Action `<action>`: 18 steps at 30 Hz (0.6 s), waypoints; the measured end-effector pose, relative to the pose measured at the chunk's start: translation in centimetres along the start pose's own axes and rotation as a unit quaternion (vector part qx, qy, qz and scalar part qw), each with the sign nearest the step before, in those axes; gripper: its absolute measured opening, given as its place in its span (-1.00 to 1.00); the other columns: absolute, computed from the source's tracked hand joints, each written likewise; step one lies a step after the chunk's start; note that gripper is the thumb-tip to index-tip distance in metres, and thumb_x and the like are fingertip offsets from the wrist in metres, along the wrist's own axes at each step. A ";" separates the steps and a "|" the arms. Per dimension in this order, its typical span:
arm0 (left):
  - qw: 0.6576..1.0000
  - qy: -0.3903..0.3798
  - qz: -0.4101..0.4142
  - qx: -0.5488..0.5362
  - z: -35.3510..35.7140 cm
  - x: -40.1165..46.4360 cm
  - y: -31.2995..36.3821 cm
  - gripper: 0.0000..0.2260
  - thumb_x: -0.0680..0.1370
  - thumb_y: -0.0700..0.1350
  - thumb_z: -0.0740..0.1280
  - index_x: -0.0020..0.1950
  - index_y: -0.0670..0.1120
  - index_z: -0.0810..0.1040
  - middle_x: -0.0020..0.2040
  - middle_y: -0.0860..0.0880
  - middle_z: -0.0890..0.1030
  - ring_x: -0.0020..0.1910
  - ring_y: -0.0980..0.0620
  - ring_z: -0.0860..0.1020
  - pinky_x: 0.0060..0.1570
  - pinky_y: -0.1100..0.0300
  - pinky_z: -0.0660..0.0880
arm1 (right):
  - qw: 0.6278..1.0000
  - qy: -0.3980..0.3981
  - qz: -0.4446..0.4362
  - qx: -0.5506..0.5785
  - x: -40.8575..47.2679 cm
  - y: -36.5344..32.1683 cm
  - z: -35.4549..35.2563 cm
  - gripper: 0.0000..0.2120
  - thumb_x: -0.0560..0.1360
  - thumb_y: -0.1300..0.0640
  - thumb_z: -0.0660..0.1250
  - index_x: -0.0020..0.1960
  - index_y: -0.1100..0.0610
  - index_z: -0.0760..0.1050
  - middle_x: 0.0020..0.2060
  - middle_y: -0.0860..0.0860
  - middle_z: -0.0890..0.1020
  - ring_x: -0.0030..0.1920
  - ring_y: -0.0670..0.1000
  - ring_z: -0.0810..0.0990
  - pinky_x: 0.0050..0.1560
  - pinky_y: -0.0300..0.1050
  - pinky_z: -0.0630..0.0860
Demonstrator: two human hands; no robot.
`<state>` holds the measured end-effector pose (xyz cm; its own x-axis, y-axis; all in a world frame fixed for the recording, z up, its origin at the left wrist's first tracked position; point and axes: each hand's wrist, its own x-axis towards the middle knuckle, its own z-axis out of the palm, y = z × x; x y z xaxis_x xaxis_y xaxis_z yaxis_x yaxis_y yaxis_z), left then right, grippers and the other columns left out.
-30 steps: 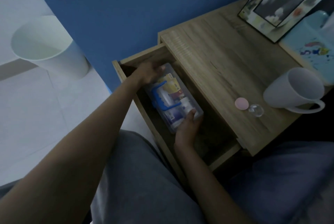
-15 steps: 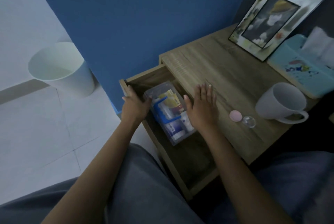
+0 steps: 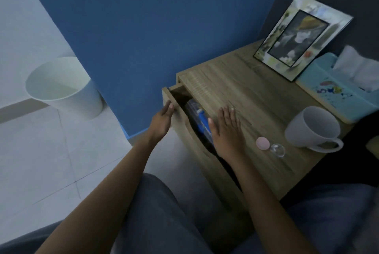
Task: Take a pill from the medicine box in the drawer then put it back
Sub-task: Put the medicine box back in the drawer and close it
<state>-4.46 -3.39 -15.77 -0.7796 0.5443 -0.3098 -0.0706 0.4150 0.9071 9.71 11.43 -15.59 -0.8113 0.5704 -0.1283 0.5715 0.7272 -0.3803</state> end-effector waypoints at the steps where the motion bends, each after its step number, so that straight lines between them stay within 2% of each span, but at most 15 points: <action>1: 1.000 -0.006 0.001 -0.006 0.2 0.4 0.2 -0.48 0.65 0.13 0.00 0.55 -0.08 0.19 0.54 -0.11 0.27 0.51 -0.10 0.25 0.50 -0.01 0.16 | 1.000 -0.001 0.000 0.005 0.0 0.0 0.0 -0.30 0.57 -0.25 -0.23 0.58 0.11 -0.12 0.59 0.03 -0.09 0.58 0.01 -0.20 0.54 -0.03 -0.20; 5: 0.999 -0.036 -0.006 -0.023 1.2 2.0 0.9 -0.41 0.62 0.21 -0.02 0.53 -0.12 0.24 0.54 -0.09 0.27 0.52 -0.04 0.24 0.52 -0.01 0.14 | 1.000 0.007 0.002 -0.001 0.1 0.0 0.1 -0.35 0.61 -0.20 -0.17 0.58 0.14 -0.10 0.59 0.04 -0.07 0.58 0.01 -0.20 0.54 -0.03 -0.23; 9: 0.997 -0.070 -0.003 -0.028 2.3 3.3 1.9 -0.34 0.59 0.29 -0.09 0.55 -0.10 0.20 0.55 -0.08 0.24 0.54 -0.02 0.20 0.53 -0.04 0.11 | 1.000 0.007 0.000 -0.006 0.1 0.0 0.3 -0.35 0.61 -0.20 -0.19 0.58 0.14 -0.11 0.59 0.05 -0.09 0.58 0.02 -0.21 0.55 -0.02 -0.23; 14: 0.995 -0.097 0.015 0.008 3.5 4.2 2.6 -0.35 0.60 0.26 -0.16 0.57 -0.10 0.12 0.58 -0.09 0.15 0.56 -0.02 0.11 0.55 -0.02 0.02 | 1.000 0.007 0.001 -0.003 0.1 0.0 0.4 -0.34 0.60 -0.21 -0.22 0.58 0.14 -0.11 0.59 0.05 -0.09 0.58 0.02 -0.21 0.54 -0.02 -0.23; 18: 0.993 -0.109 0.028 0.043 3.1 4.3 2.5 -0.39 0.62 0.22 -0.15 0.56 -0.11 0.13 0.57 -0.10 0.16 0.56 -0.05 0.11 0.50 0.08 0.01 | 1.000 0.000 0.002 0.005 0.3 -0.1 0.3 -0.36 0.61 -0.19 -0.22 0.58 0.13 -0.11 0.59 0.05 -0.09 0.58 0.02 -0.21 0.53 -0.02 -0.25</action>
<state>-6.04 2.23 -15.76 -0.6277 0.7089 -0.3216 0.0296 0.4345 0.9002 9.40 11.41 -15.84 -0.8095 0.5726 -0.1302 0.5729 0.7216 -0.3887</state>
